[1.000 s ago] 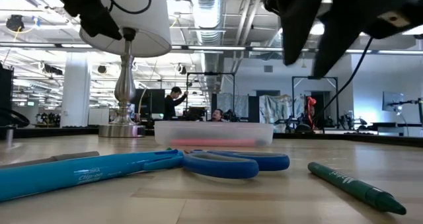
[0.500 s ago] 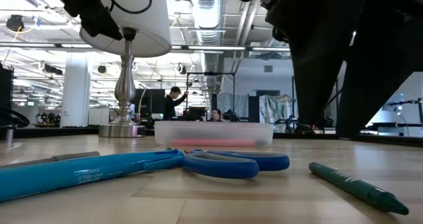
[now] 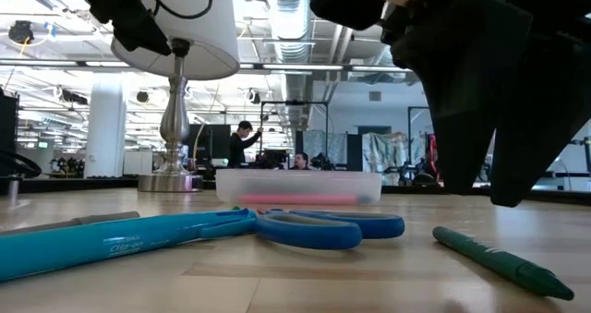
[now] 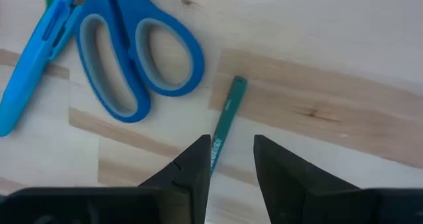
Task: Pick & place school supplies into a supply box
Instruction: Put the green crayon into the supply box
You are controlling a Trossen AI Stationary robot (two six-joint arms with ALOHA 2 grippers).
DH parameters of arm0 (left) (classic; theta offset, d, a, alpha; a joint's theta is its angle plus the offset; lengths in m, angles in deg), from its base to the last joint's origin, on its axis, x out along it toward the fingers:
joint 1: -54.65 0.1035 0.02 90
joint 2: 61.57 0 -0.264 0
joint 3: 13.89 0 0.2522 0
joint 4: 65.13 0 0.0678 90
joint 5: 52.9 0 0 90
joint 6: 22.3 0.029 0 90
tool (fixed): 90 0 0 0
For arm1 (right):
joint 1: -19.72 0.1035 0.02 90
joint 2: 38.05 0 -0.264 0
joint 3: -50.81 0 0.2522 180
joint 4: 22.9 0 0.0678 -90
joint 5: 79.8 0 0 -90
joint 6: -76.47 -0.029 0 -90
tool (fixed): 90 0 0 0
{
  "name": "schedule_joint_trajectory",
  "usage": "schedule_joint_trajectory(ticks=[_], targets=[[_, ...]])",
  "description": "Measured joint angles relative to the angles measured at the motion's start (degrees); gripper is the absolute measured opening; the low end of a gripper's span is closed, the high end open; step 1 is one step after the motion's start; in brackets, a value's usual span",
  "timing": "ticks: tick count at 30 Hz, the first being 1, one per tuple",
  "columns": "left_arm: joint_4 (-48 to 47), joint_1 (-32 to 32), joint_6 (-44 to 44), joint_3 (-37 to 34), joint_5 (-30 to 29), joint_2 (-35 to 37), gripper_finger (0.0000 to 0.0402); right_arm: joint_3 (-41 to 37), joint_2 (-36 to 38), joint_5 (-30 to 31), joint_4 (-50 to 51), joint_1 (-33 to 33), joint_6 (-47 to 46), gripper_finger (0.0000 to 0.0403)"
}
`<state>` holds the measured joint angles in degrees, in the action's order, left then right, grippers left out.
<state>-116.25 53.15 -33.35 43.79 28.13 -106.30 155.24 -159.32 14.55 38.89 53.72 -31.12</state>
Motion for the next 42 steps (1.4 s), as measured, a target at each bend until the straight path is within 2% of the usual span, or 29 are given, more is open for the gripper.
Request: schedule_joint_trajectory(ticks=[6, 12, 19, 24, 34, 42], targets=[[-0.02, 0.00, 0.02, 0.00, -0.02, 0.00, 0.0148, 0.01, -0.39, 0.07, 0.26, -0.04, 0.21, 0.0108], [-0.32, 0.00, 0.07, 0.00, -0.02, -0.02, 0.0148, 0.14, -3.64, -3.04, -6.76, -0.39, 1.57, 0.0108], [-0.66, 0.00, 0.53, 0.00, -0.03, -0.02, 0.0148, 0.25, -4.26, -4.18, -6.28, -0.28, 1.01, 0.0107], [-0.41, 0.00, 0.83, 0.00, -0.14, 0.00, 0.0148, 0.28, -4.39, -7.55, -4.86, -0.50, 5.59, 0.0084], [-0.16, 0.00, 0.63, 0.00, -0.35, -0.01, 0.0148, 0.28, -4.39, -13.51, 1.89, -0.50, 12.09, 0.0009], [1.70, 0.01, 0.28, 0.00, -0.37, -0.02, 0.0148, 0.17, -4.44, -14.24, 5.94, -0.37, 16.47, 0.0010]])
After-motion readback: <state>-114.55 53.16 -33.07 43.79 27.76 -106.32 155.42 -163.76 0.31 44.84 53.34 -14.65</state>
